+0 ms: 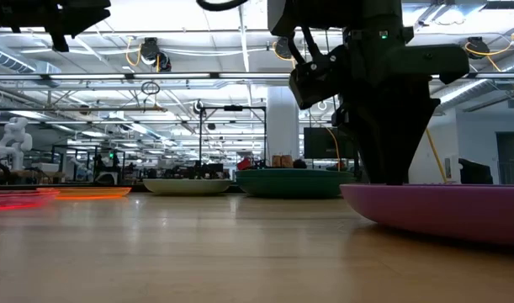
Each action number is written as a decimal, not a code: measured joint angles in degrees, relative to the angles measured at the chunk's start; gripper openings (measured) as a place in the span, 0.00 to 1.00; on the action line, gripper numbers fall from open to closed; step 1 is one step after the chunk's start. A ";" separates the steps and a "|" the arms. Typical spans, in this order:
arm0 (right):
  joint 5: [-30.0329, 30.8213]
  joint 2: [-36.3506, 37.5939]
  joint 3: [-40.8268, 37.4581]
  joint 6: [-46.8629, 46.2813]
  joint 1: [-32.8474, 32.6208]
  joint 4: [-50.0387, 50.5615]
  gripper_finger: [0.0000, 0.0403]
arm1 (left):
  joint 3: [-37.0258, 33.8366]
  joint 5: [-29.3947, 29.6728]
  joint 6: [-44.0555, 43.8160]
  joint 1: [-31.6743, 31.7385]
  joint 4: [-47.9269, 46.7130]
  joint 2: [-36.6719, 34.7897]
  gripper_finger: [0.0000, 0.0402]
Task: Stack plastic plates
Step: Stack the violet plate on the blue plate
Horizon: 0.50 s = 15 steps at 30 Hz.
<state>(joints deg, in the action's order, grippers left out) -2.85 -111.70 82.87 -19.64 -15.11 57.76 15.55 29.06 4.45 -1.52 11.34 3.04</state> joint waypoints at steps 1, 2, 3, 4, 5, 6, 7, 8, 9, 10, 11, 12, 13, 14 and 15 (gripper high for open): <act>0.02 0.00 0.00 0.08 0.00 -0.02 0.45 | 0.00 0.02 0.00 -0.01 0.00 -0.01 0.30; 0.02 0.00 0.00 0.14 0.00 -0.04 0.45 | 0.00 0.00 0.00 -0.02 0.00 0.00 0.30; 0.02 0.00 0.00 0.15 0.04 -0.02 0.45 | 0.00 0.00 0.02 -0.02 -0.01 0.00 0.30; 0.02 0.00 0.00 0.15 0.07 -0.02 0.45 | 0.00 0.01 0.00 0.00 -0.01 -0.01 0.30; 0.02 0.00 0.00 0.13 0.08 -0.02 0.45 | 0.00 0.00 0.02 0.00 -0.01 -0.01 0.30; 0.02 0.00 0.00 0.16 0.11 -0.02 0.45 | 0.00 0.00 0.00 0.00 -0.01 -0.01 0.30; 0.05 0.00 0.00 0.25 0.11 -0.02 0.45 | 0.00 0.00 0.00 -0.02 -0.01 0.01 0.30; 0.12 0.00 -0.04 0.60 0.11 -0.04 0.45 | 0.00 0.01 0.02 -0.01 -0.01 0.00 0.30; 0.49 0.00 -0.42 0.81 0.11 -0.40 0.45 | 0.00 0.02 0.00 -0.02 -0.01 -0.01 0.30; 1.19 0.00 -0.94 0.81 0.11 -1.02 0.45 | 0.00 0.02 0.01 -0.02 0.00 0.00 0.30; 1.51 0.00 -1.67 0.84 0.11 -1.88 0.45 | 0.00 0.00 0.02 -0.02 0.01 0.00 0.30; 1.51 0.00 -2.49 1.03 0.11 -2.59 0.45 | 0.00 0.00 0.00 -0.01 -0.01 0.01 0.30; 1.47 0.00 -3.18 1.16 0.12 -3.12 0.45 | 0.00 0.00 -0.01 0.00 -0.01 0.01 0.30; 1.46 0.00 -3.78 1.26 0.13 -3.60 0.45 | 0.00 0.00 -0.05 -0.02 0.03 -0.01 0.30; 1.38 0.00 -4.37 1.28 0.12 -4.20 0.45 | 0.00 0.00 -0.07 -0.02 0.01 0.00 0.30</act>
<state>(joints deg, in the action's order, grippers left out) -1.47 -111.70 78.50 -18.36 -14.99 53.56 15.55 29.06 4.38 -1.54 11.35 3.04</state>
